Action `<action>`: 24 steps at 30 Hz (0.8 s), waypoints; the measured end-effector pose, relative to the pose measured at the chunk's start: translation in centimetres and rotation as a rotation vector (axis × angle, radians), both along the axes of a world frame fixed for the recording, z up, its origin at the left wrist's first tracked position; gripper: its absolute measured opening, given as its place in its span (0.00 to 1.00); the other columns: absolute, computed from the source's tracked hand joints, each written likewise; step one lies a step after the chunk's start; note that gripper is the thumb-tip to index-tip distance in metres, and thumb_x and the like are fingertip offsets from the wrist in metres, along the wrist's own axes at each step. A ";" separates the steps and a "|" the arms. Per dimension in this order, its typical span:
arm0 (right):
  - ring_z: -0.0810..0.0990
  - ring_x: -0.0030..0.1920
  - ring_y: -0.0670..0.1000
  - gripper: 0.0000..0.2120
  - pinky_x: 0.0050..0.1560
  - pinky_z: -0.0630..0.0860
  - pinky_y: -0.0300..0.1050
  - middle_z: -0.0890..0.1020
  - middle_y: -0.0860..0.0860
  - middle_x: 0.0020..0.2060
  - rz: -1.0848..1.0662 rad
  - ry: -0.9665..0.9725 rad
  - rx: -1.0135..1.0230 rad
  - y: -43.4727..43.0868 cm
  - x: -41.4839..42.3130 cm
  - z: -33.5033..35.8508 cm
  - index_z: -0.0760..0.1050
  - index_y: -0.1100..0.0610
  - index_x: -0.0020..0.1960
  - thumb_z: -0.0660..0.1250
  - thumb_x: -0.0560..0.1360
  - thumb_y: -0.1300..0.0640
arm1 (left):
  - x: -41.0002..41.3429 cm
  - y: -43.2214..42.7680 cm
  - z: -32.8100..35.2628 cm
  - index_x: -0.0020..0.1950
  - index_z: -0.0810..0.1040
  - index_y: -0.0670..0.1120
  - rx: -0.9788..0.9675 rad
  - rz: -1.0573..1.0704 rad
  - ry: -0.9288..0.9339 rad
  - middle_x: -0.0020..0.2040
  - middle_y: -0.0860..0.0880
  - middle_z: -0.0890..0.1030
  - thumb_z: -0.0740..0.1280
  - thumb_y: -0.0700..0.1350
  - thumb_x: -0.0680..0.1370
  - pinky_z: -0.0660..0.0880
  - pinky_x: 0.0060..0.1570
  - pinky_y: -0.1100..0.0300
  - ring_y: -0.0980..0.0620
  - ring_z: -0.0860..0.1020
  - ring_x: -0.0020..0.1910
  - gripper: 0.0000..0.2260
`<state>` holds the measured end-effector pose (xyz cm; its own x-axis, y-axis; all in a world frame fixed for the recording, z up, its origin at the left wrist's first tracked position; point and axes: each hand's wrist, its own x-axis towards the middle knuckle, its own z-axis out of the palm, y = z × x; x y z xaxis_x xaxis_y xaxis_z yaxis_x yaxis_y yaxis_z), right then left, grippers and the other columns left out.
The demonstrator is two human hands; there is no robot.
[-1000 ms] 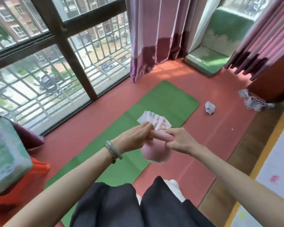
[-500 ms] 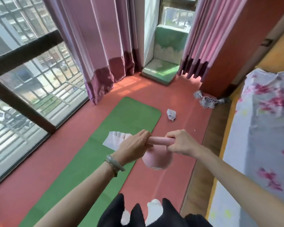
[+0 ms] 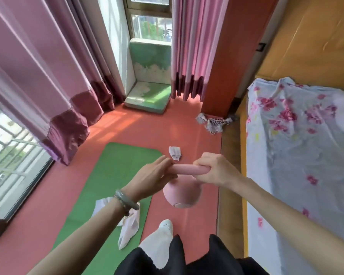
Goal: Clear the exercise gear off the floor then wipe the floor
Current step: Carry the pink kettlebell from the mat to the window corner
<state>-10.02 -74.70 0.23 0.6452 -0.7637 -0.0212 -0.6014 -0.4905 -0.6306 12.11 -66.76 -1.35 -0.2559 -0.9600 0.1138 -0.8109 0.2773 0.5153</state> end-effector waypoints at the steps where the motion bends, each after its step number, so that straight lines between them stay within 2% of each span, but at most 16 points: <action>1: 0.77 0.37 0.48 0.11 0.37 0.71 0.35 0.78 0.50 0.37 -0.005 -0.009 -0.003 -1.8 0.1 0.1 0.83 0.52 0.46 0.76 0.63 0.58 | 0.3 -2.0 0.2 0.54 0.65 0.53 -0.009 -0.018 0.003 0.47 0.50 0.73 0.58 0.58 0.75 0.74 0.35 0.49 0.44 0.75 0.38 0.13; 3: 0.77 0.37 0.49 0.12 0.38 0.73 0.39 0.77 0.50 0.37 -0.014 -0.029 -0.034 -5.4 0.5 0.5 0.83 0.53 0.48 0.76 0.64 0.58 | 0.9 -6.2 0.9 0.56 0.65 0.52 -0.030 -0.065 -0.007 0.49 0.50 0.73 0.58 0.57 0.75 0.73 0.34 0.50 0.44 0.75 0.38 0.13; 7: 0.77 0.39 0.48 0.18 0.38 0.71 0.35 0.77 0.48 0.39 -0.054 -0.031 -0.130 -12.3 1.0 0.9 0.81 0.54 0.55 0.76 0.65 0.58 | 1.6 -14.3 1.5 0.59 0.67 0.49 -0.090 -0.114 -0.059 0.49 0.48 0.74 0.59 0.54 0.77 0.70 0.31 0.56 0.45 0.75 0.35 0.14; 10: 0.79 0.38 0.49 0.21 0.37 0.77 0.41 0.78 0.49 0.39 0.000 -0.006 -0.205 -17.6 0.9 0.7 0.79 0.52 0.59 0.76 0.67 0.57 | 1.7 -19.8 1.1 0.60 0.67 0.48 -0.093 -0.124 -0.091 0.48 0.47 0.74 0.58 0.54 0.77 0.69 0.29 0.55 0.44 0.74 0.33 0.15; 13: 0.80 0.37 0.50 0.21 0.38 0.81 0.45 0.78 0.50 0.40 0.049 0.013 -0.259 -23.9 0.6 -0.1 0.78 0.51 0.61 0.75 0.68 0.55 | 1.5 -25.6 0.6 0.60 0.67 0.47 -0.093 -0.117 -0.116 0.47 0.47 0.73 0.57 0.53 0.78 0.64 0.27 0.58 0.46 0.72 0.30 0.14; 18: 0.80 0.35 0.51 0.21 0.34 0.81 0.48 0.78 0.50 0.39 0.213 0.029 -0.309 -35.6 -0.5 -2.0 0.78 0.51 0.61 0.75 0.68 0.54 | 0.3 -35.0 -1.2 0.59 0.65 0.48 -0.059 -0.073 -0.141 0.47 0.47 0.73 0.55 0.54 0.78 0.72 0.27 0.51 0.45 0.73 0.31 0.14; 24: 0.79 0.31 0.53 0.19 0.29 0.79 0.50 0.77 0.51 0.36 0.393 -0.008 -0.331 -48.5 -0.8 -1.1 0.80 0.51 0.57 0.73 0.66 0.57 | -1.2 -44.5 -1.3 0.58 0.66 0.47 -0.077 0.035 -0.158 0.45 0.46 0.75 0.58 0.51 0.78 0.73 0.25 0.50 0.44 0.74 0.31 0.12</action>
